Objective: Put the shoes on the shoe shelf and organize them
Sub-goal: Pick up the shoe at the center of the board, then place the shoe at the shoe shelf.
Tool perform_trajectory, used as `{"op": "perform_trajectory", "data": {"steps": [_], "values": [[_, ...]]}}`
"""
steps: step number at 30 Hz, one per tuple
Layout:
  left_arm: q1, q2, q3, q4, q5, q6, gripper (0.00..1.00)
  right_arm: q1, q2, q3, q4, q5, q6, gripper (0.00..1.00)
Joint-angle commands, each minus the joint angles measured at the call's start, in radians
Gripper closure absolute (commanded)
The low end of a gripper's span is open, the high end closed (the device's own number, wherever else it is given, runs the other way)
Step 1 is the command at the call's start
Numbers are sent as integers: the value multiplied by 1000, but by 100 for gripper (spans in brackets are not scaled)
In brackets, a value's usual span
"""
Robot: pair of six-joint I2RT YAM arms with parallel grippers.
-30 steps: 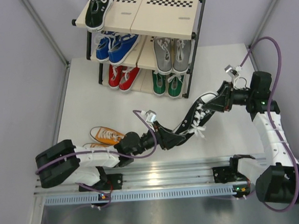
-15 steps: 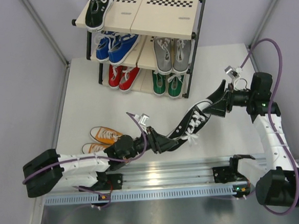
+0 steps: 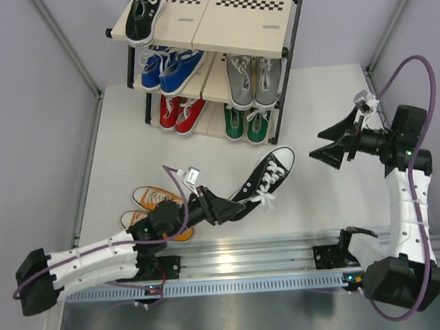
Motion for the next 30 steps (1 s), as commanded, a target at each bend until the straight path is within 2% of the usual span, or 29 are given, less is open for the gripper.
{"op": "perform_trajectory", "data": {"steps": [1,2,8,13,19,25,30], "values": [[14,-147,108,-74,-50,44,100,-87,-24,-35,-31,-5,-111,1],[23,-169,147,-149,-61,52,100,-95,-27,-49,-32,4,-123,1],[41,-199,307,-296,-65,102,100,-101,-35,-119,-5,49,-165,1],[55,-118,492,-360,-53,156,100,-101,-45,-138,-8,65,-177,1],[124,-25,718,-415,-19,217,100,-99,-70,-158,-2,66,-177,1],[319,139,922,-420,66,164,100,-101,-68,-167,12,65,-163,1],[555,254,1066,-369,174,35,100,-101,-81,-165,4,67,-168,1]]}}
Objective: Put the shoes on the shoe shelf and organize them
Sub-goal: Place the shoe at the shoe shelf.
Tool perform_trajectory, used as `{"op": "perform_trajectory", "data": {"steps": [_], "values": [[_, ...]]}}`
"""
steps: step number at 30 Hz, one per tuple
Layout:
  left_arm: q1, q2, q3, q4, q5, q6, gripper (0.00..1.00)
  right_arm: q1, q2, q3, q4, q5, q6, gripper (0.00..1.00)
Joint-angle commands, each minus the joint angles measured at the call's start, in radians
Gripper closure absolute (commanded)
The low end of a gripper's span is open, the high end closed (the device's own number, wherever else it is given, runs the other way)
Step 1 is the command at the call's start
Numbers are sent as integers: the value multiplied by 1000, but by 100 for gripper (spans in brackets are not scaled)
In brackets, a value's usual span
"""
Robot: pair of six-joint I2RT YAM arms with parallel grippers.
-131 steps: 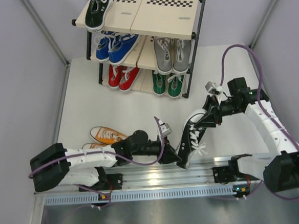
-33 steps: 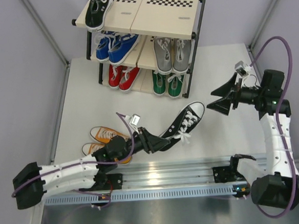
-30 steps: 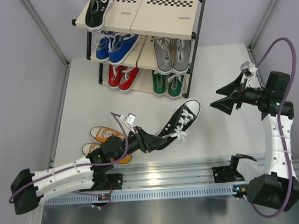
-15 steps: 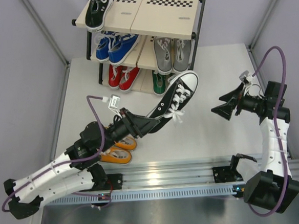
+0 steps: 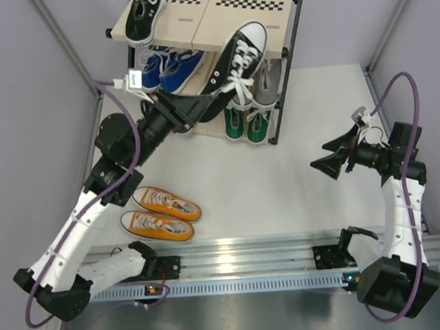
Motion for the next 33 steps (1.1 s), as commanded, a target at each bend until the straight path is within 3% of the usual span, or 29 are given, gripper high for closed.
{"op": "perform_trajectory", "data": {"steps": [1,7,13,20,33], "values": [[126,71,129,165,84,-116,100,-6,-30,-5,33,-12,-16,1],[325,214,262,197,108,-253,100,-6,-48,-20,63,-10,16,1],[425,338,384,133,118,-333,100,-5,-45,-19,55,-5,5,1],[454,439,543,17,65,-365,100,-2,-41,-19,53,4,3,1],[460,524,634,-116,-57,-405,100,-2,-33,-22,66,15,13,0]]}}
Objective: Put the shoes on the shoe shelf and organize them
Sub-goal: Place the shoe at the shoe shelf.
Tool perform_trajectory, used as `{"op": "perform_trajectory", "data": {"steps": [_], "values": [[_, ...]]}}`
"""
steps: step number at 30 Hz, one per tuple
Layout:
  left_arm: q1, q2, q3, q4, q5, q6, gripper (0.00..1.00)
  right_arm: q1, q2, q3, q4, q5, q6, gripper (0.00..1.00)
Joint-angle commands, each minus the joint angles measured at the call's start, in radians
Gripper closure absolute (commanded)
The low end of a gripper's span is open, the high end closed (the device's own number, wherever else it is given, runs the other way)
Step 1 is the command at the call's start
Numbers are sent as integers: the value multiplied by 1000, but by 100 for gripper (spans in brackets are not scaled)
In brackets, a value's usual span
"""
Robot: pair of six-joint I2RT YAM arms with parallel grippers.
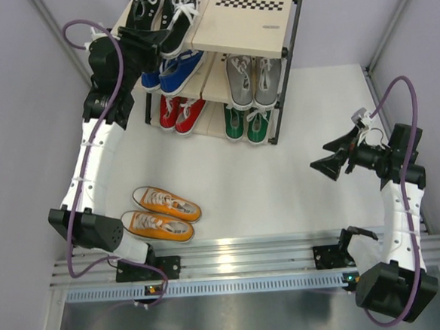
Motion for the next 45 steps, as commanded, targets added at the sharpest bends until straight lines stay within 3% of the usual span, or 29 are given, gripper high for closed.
{"op": "perform_trajectory", "data": {"steps": [1,7,22,34,37,45], "values": [[7,-18,81,74,-77,-45,100,-4,5,-2,39,-9,-6,1],[7,7,90,62,-108,-75,89,-4,6,-1,37,-8,-8,1],[7,-4,87,35,-93,-59,2,-4,8,1,39,-1,-8,1],[7,-47,73,-51,-58,-48,2,-5,14,1,37,-1,-8,1],[7,-52,79,-53,-59,-45,6,-4,14,1,37,-1,-8,1],[7,-35,89,-50,-35,-71,40,-4,14,1,37,0,-6,1]]}}
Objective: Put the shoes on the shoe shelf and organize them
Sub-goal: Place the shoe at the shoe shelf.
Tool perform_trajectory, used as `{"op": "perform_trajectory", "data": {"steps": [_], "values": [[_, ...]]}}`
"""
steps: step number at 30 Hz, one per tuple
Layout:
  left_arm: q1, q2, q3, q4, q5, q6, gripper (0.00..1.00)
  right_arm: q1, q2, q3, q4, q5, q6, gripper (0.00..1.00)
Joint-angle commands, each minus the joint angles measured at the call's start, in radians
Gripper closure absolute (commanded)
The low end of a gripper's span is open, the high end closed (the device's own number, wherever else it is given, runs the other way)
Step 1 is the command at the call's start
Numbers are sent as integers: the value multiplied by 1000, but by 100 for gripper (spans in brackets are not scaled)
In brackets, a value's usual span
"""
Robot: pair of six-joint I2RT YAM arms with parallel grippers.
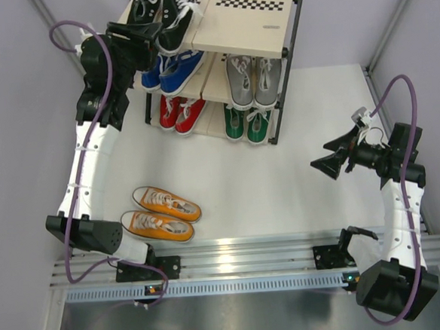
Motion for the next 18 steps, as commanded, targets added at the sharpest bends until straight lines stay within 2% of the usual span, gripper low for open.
{"op": "perform_trajectory", "data": {"steps": [1,6,10,13,18], "values": [[4,-8,39,13,39,-22,45,-3,3,1,24,-7,-11,1],[3,0,42,20,42,-55,52,-3,3,1,24,-6,-11,1],[3,0,40,23,36,-73,53,-5,6,2,24,-4,-11,1],[3,1,39,23,47,-73,51,-5,4,2,23,-3,-11,1],[3,-5,27,22,78,-27,41,-5,3,2,21,-6,-11,1]]}}
